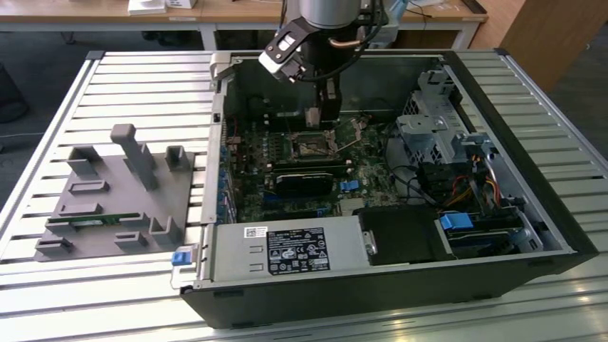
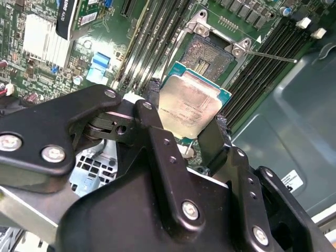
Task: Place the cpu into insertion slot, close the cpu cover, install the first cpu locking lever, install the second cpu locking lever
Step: 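Place the cpu into insertion slot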
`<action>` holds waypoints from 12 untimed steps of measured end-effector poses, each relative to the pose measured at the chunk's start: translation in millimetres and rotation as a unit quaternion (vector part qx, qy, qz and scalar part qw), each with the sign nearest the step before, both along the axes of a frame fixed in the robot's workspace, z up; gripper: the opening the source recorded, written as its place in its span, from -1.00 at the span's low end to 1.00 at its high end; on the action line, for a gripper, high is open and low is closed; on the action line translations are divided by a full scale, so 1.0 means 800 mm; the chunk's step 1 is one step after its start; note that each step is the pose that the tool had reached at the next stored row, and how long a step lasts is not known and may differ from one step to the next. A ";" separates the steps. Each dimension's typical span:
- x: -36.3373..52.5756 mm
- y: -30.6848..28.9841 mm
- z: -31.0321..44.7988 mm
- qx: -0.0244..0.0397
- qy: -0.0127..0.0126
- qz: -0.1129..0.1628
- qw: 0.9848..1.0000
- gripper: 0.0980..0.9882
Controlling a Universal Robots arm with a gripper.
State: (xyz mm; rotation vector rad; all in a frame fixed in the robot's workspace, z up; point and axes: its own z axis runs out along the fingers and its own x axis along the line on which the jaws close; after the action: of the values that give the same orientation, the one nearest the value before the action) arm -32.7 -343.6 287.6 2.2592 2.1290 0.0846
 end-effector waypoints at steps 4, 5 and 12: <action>0.000 0.0002 -0.0035 0.000 0.000 0.002 1.000 0.00; 0.000 0.0002 -0.0040 0.000 0.000 0.009 1.000 0.00; 0.000 0.0003 -0.0082 0.000 0.000 0.054 0.999 0.00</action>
State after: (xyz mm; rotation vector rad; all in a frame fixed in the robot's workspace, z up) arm -32.7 -343.3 281.0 2.1421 2.2505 0.0868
